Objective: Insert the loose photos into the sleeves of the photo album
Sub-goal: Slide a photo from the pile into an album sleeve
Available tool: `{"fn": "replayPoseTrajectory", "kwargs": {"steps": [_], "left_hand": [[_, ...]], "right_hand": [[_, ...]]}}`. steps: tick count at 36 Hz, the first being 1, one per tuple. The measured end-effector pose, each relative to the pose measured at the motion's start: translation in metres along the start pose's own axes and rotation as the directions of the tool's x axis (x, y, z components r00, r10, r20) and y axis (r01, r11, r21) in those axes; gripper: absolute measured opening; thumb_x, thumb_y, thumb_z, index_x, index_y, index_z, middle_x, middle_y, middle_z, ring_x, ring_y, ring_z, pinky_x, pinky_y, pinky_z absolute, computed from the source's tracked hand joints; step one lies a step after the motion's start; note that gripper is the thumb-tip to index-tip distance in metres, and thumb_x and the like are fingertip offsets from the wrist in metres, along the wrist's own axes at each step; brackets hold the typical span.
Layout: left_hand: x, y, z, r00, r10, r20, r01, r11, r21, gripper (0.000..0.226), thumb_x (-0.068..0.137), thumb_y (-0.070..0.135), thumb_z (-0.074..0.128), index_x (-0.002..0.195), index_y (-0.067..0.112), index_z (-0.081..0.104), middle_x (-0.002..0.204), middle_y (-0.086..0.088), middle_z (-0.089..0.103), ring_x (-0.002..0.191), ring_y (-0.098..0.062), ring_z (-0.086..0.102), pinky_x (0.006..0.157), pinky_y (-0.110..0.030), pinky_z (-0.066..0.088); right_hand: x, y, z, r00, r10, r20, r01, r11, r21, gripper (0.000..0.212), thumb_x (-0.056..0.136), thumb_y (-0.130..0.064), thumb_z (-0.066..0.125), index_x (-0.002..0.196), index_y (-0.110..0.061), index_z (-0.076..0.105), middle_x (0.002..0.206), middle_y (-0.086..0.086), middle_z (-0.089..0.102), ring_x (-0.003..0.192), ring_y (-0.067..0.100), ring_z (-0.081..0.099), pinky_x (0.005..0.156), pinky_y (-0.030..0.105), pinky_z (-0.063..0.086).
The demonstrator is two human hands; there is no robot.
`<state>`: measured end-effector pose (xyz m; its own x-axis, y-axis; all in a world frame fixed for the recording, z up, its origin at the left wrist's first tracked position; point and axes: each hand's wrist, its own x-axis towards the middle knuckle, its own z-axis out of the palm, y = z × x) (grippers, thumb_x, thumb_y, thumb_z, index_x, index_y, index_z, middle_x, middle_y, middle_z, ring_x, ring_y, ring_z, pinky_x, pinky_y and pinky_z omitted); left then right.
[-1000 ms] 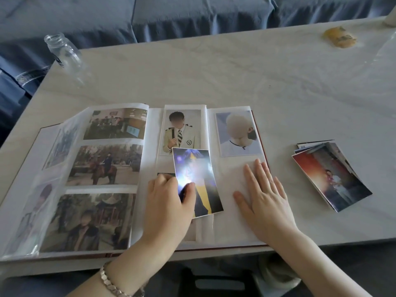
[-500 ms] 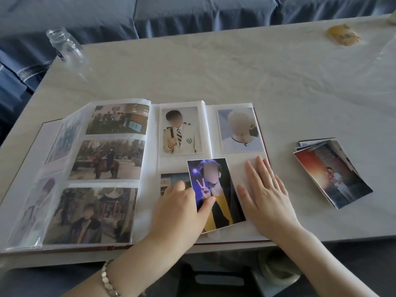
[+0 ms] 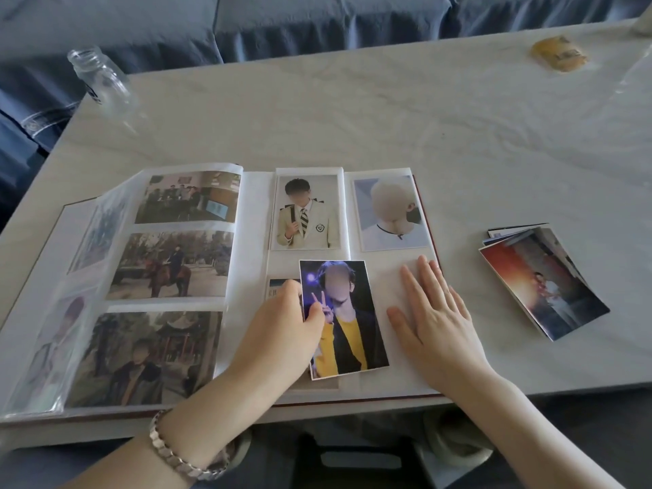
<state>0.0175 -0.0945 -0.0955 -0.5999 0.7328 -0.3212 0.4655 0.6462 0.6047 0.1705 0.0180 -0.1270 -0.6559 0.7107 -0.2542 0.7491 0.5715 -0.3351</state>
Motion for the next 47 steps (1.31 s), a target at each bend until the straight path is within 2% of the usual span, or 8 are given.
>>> {"fn": "replayPoseTrajectory", "kwargs": {"steps": [4, 11, 17, 25, 33, 42, 44, 47], "left_hand": [[-0.001, -0.004, -0.003, 0.993, -0.071, 0.098, 0.076, 0.996, -0.053, 0.013, 0.095, 0.029, 0.05, 0.095, 0.017, 0.045, 0.083, -0.005, 0.065, 0.053, -0.01, 0.063, 0.044, -0.015, 0.047], [0.001, 0.002, -0.01, 0.962, -0.136, 0.237, 0.148, 0.988, -0.034, 0.015, 0.096, 0.03, 0.049, 0.086, 0.021, 0.043, 0.074, 0.0, 0.062, 0.05, -0.011, 0.063, 0.057, -0.03, 0.055], [-0.001, 0.006, -0.015, 0.978, -0.099, 0.184, 0.097, 0.995, 0.019, 0.017, 0.094, 0.03, 0.051, 0.083, 0.02, 0.043, 0.078, 0.001, 0.065, 0.059, -0.01, 0.066, 0.054, -0.026, 0.054], [-0.001, 0.007, -0.014, 0.988, -0.036, 0.149, 0.034, 0.999, 0.018, 0.041, 0.09, 0.033, 0.057, 0.117, 0.023, 0.029, 0.097, 0.001, 0.063, 0.079, -0.013, 0.066, 0.042, -0.009, 0.042], [0.003, 0.009, -0.011, 0.984, 0.024, 0.174, -0.014, 0.998, -0.058, 0.045, 0.093, 0.027, 0.055, 0.131, 0.02, 0.032, 0.072, 0.008, 0.055, 0.06, -0.006, 0.057, 0.042, -0.008, 0.038], [0.006, 0.016, 0.01, 0.992, 0.051, 0.112, -0.059, 0.996, 0.066, 0.069, 0.09, 0.037, 0.058, 0.144, 0.018, 0.021, 0.113, -0.002, 0.062, 0.097, -0.015, 0.063, 0.066, -0.013, 0.047], [0.007, 0.018, 0.01, 0.996, 0.071, 0.052, -0.076, 0.993, 0.095, 0.058, 0.088, 0.039, 0.06, 0.136, 0.017, 0.036, 0.116, 0.001, 0.06, 0.104, -0.014, 0.06, 0.075, -0.015, 0.045], [0.011, 0.02, 0.009, 0.995, 0.102, -0.009, -0.1, 0.986, 0.137, 0.029, 0.095, 0.033, 0.05, 0.114, 0.011, 0.054, 0.097, 0.0, 0.06, 0.091, -0.012, 0.06, 0.067, -0.012, 0.042]], "right_hand": [[0.0, 0.0, -0.001, 1.0, 0.008, 0.014, -0.008, 1.0, -0.002, 0.078, 0.078, -0.062, -0.006, 0.148, -0.028, -0.013, 0.14, -0.012, -0.034, 0.131, 0.005, -0.033, 0.109, 0.024, -0.016], [0.0, 0.0, 0.002, 1.0, 0.004, 0.006, -0.004, 1.0, -0.016, 0.079, 0.078, -0.064, -0.009, 0.148, -0.028, -0.012, 0.141, -0.012, -0.033, 0.132, 0.006, -0.033, 0.108, 0.024, -0.017], [0.0, 0.001, 0.0, 1.0, 0.01, 0.017, -0.009, 1.0, -0.02, 0.078, 0.078, -0.063, -0.004, 0.148, -0.028, -0.013, 0.14, -0.011, -0.034, 0.131, 0.006, -0.033, 0.109, 0.024, -0.016], [-0.001, -0.001, -0.001, 1.0, 0.016, 0.018, -0.015, 0.999, -0.034, 0.076, 0.082, -0.063, 0.004, 0.148, -0.028, -0.012, 0.152, -0.006, -0.027, 0.135, 0.008, -0.03, 0.108, 0.026, -0.017], [0.0, -0.002, -0.005, 1.0, 0.009, 0.023, -0.009, 1.0, 0.005, 0.073, 0.093, -0.058, 0.025, 0.148, -0.027, -0.011, 0.153, -0.003, -0.026, 0.14, 0.012, -0.026, 0.109, 0.026, -0.014], [-0.005, 0.005, -0.011, 1.0, -0.025, 0.003, 0.023, 0.966, 0.257, 0.057, 0.096, -0.043, 0.036, 0.148, -0.029, 0.018, 0.156, -0.014, -0.006, 0.142, 0.006, -0.009, 0.115, 0.028, -0.001], [-0.005, 0.013, -0.008, 0.999, -0.039, -0.033, 0.047, 0.949, 0.312, 0.051, 0.096, -0.036, 0.04, 0.145, -0.028, 0.027, 0.155, -0.016, 0.005, 0.144, 0.006, -0.002, 0.115, 0.029, 0.007], [-0.005, 0.024, -0.004, 0.992, -0.058, -0.115, 0.098, 0.919, 0.383, 0.043, 0.096, -0.024, 0.043, 0.14, -0.024, 0.041, 0.146, -0.024, 0.015, 0.14, 0.0, 0.01, 0.112, 0.016, 0.013]]}}
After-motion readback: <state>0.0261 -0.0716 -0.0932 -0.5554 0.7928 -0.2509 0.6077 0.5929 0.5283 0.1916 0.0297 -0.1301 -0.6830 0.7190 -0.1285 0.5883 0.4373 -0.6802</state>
